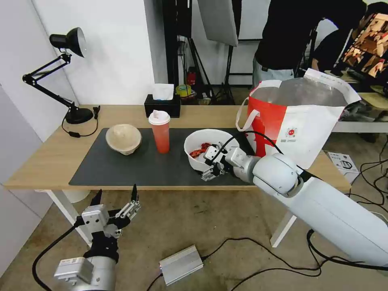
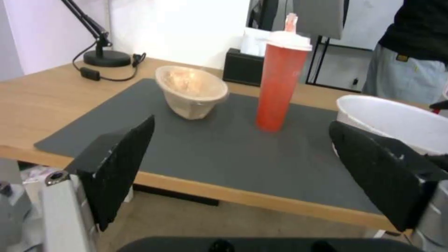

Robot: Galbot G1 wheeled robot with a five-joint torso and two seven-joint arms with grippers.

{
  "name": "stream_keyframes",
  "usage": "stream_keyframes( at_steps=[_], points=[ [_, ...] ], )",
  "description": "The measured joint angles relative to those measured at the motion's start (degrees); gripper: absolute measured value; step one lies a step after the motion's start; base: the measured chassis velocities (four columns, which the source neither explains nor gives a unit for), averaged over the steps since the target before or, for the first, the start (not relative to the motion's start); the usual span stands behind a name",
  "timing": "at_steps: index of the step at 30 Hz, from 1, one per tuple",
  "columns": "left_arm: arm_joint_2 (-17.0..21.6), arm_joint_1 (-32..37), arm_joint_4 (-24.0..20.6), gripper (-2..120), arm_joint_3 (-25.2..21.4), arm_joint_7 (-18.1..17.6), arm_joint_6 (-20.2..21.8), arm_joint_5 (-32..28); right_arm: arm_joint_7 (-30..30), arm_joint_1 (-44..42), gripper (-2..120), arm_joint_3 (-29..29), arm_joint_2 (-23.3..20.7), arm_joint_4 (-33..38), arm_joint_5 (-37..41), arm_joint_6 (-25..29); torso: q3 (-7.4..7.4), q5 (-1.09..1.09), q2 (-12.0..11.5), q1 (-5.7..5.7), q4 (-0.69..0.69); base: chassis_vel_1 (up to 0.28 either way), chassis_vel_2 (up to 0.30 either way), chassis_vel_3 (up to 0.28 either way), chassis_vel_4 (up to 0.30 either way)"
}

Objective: Pick up the trash from the table and place it into the takeout bag.

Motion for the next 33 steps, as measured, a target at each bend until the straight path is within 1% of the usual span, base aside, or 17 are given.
stream_keyframes(
  at_steps=[11,14,19,33],
  points=[
    [-0.01,0.53,0.48,100,-0.27,-0.07,0.13,0.27,0.14,0.17,100,0.55,1.61,-1.01,0.14,-0.02,0.0,-0.01,0.0,0.0,0.0,0.0,0.0,0.0,0.0],
    [-0.03,0.64,0.74,100,-0.31,-0.08,0.27,0.31,0.6,0.75,100,0.93,3.42,-2.77,1.73,-0.04,0.0,-0.01,0.0,0.0,0.0,0.0,0.0,0.0,0.0],
    [-0.03,0.67,0.98,100,-0.47,-0.08,0.29,0.26,0.69,0.95,100,0.98,4.92,-3.94,2.29,-0.05,0.0,0.0,0.0,0.0,0.0,0.0,0.0,0.0,0.0],
    [0.0,1.05,1.15,100,-0.61,-0.09,0.33,0.23,0.79,-0.38,100,1.03,6.07,-5.33,2.86,-0.08,0.0,0.0,-0.01,0.0,0.0,0.0,0.0,0.0,0.0]
  ],
)
